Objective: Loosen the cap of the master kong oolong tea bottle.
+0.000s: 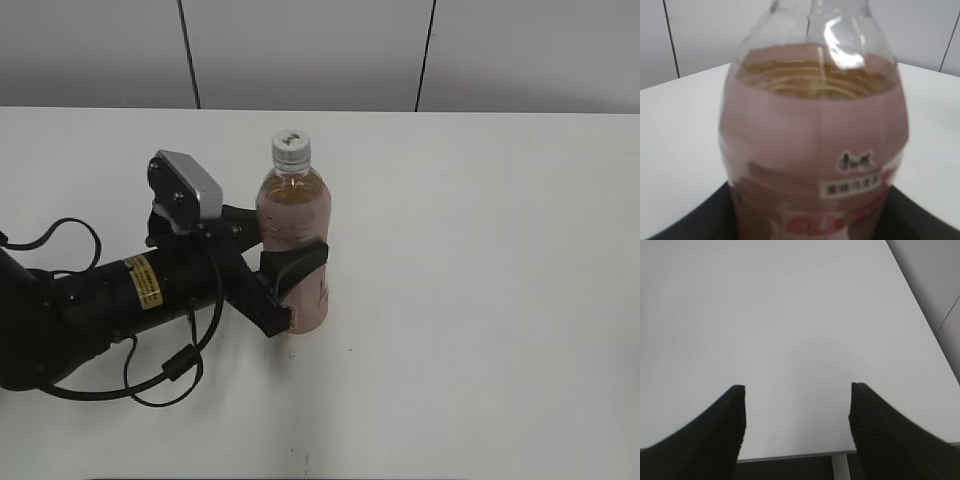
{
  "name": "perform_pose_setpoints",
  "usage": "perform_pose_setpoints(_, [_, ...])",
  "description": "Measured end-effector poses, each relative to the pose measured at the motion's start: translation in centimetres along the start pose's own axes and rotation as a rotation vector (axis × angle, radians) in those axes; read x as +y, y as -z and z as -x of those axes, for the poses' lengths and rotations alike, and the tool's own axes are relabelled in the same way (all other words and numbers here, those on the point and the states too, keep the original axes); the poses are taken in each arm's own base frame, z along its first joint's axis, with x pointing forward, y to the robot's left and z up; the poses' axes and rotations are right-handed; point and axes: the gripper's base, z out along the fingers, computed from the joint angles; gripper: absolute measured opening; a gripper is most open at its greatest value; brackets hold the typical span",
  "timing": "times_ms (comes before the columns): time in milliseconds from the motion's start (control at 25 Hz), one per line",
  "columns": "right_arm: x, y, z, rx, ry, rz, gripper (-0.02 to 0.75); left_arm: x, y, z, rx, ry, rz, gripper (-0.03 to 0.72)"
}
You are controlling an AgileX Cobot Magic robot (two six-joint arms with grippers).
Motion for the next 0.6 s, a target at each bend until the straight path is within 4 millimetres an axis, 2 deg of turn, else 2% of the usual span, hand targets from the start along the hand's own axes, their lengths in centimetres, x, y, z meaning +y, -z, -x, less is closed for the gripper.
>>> perform_pose_setpoints(320, [0.0, 0.0, 0.0, 0.000, 0.000, 0.000, 0.493, -0.5, -0.9, 0.4, 0.012, -0.055, -0.078, 0.387])
perform_pose_setpoints(600, [0.0, 0.0, 0.0, 0.000, -0.001, 0.002, 0.493, -2.6, -2.8, 1.3, 0.000, -0.099, -0.169, 0.387])
